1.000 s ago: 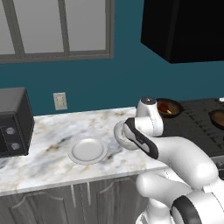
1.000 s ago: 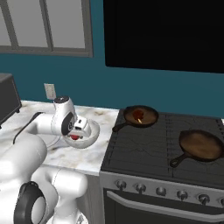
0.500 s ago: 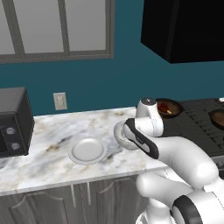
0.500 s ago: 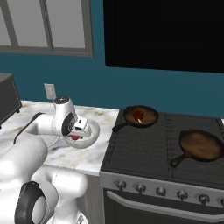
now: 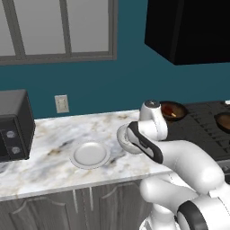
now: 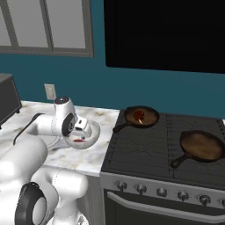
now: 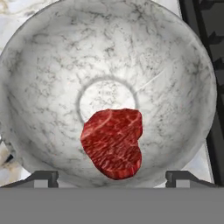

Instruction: Place one of the steaks on the plate and the other in the bowl. Then place the bowl in the fridge.

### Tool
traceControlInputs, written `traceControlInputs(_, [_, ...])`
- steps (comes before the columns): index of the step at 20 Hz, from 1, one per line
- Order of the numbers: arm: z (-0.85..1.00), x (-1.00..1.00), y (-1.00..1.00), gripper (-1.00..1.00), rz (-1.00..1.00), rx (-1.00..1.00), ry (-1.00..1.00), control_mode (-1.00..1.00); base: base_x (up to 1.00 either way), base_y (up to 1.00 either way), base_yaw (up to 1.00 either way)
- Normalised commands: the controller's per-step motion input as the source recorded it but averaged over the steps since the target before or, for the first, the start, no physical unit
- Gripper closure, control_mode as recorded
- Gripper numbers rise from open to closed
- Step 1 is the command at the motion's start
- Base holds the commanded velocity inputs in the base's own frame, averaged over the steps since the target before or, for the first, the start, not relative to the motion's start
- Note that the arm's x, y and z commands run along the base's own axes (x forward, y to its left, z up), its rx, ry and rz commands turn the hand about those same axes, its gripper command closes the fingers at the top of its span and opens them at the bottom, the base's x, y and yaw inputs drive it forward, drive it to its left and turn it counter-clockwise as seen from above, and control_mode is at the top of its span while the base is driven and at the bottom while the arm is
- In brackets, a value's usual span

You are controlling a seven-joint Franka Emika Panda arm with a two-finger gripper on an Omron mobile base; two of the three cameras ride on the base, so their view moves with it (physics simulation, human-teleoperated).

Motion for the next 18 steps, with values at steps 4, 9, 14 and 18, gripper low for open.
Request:
traceControlInputs(4, [0.46, -0.09, 0.0, -1.0, 0.0, -0.12, -0.11, -1.0, 0.0, 0.0, 0.0])
traceControlInputs(9, [0.44, 0.04, -0.71, -1.0, 0.02, -0.04, -0.11, -1.0, 0.0, 0.0, 0.0])
traceControlInputs(14, [0.54, 0.0, -0.99, -1.0, 0.0, -0.03, -0.05, -1.0, 0.0, 0.0, 0.0])
traceControlInputs(18, [0.38, 0.02, -0.95, -1.0, 0.0, -0.02, 0.0, -1.0, 0.0, 0.0, 0.0])
